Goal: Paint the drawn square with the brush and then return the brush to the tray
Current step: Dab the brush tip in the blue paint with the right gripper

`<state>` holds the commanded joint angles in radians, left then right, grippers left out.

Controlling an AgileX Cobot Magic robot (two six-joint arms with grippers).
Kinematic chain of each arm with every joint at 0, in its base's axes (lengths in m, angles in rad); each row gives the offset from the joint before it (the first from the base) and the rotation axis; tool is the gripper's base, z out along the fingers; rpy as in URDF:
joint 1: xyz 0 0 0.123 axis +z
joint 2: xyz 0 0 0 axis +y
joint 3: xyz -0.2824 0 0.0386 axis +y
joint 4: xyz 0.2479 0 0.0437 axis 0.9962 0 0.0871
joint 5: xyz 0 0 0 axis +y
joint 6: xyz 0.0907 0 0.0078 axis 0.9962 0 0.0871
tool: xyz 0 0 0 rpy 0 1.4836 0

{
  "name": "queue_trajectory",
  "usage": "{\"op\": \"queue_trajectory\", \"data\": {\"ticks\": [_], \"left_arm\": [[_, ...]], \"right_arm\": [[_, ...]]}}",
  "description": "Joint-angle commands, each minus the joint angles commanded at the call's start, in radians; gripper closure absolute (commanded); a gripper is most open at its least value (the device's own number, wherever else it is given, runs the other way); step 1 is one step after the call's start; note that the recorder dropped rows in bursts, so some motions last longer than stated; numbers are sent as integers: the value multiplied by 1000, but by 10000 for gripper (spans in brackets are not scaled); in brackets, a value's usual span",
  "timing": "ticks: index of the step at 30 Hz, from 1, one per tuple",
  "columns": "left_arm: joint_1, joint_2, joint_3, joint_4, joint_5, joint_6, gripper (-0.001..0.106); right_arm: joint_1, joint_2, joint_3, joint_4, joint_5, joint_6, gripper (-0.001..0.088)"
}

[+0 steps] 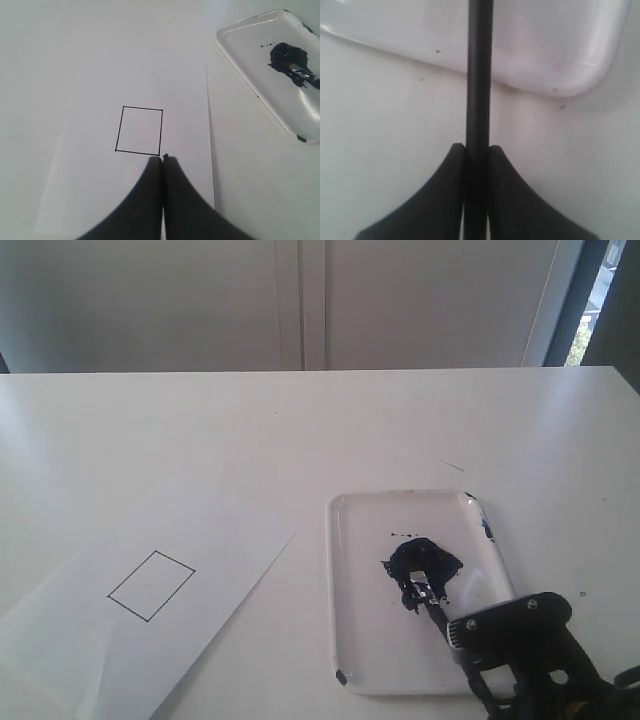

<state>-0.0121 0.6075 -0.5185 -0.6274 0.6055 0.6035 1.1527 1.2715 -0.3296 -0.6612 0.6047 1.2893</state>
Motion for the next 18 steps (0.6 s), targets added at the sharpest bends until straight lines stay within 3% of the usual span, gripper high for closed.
{"op": "queue_trajectory", "data": {"ticks": [4, 10, 15, 18], "left_arm": [[0, 0, 0, 0, 0, 0, 1053], [0, 0, 0, 0, 0, 0, 1053], [0, 0, 0, 0, -2, 0, 1053], [0, 0, 0, 0, -2, 0, 1053]], "right_arm": [[0, 0, 0, -12, 12, 19, 868], [0, 0, 0, -10, -157, 15, 868], [-17, 0, 0, -9, -10, 23, 868], [-19, 0, 2, -11, -5, 23, 868]]}}
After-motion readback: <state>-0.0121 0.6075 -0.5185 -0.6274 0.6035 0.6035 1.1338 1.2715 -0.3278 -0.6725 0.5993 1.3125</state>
